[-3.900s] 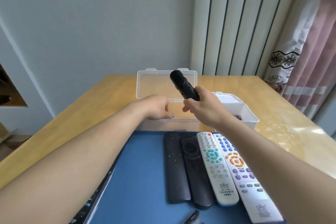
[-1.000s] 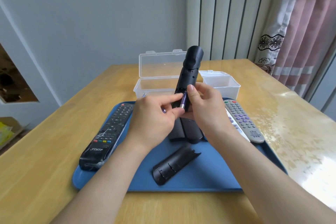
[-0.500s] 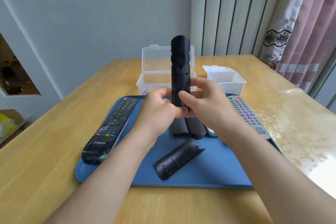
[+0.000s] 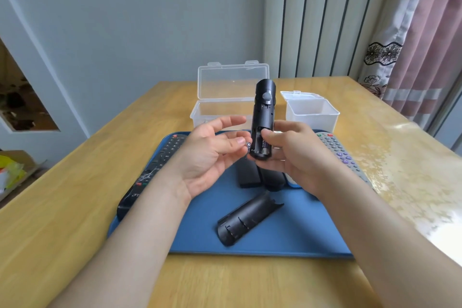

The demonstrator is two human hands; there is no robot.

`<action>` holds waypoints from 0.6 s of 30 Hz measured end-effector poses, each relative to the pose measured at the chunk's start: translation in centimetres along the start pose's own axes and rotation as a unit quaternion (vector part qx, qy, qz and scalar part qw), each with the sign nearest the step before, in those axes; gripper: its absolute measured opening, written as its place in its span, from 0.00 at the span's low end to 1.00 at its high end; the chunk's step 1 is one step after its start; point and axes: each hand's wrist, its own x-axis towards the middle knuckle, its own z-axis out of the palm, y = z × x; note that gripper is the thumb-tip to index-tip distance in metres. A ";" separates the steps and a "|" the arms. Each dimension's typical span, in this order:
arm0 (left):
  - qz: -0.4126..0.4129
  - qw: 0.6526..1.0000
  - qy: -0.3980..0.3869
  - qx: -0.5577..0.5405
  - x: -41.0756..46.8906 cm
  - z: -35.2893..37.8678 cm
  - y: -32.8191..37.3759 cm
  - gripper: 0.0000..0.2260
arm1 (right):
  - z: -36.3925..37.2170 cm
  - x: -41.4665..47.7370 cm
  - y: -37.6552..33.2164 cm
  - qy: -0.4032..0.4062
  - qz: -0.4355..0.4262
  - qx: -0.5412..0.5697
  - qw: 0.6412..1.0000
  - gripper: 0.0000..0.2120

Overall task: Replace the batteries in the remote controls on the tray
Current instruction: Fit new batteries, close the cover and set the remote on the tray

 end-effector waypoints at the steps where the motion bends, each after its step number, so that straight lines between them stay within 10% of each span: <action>1: 0.010 1.000 0.004 -0.002 0.0 -0.1 0.0 0.16 | 0.0 0.0 0.0 -0.004 0.000 0.006 1.000 0.10; 8: 0.104 0.976 0.065 0.179 0.0 0.0 -0.3 0.15 | 0.6 -0.3 0.0 -0.028 -0.010 0.024 0.999 0.10; 18: 0.200 0.797 0.129 0.555 -0.1 0.0 -0.3 0.06 | 0.9 -0.2 0.3 -0.006 -0.037 -0.016 0.999 0.11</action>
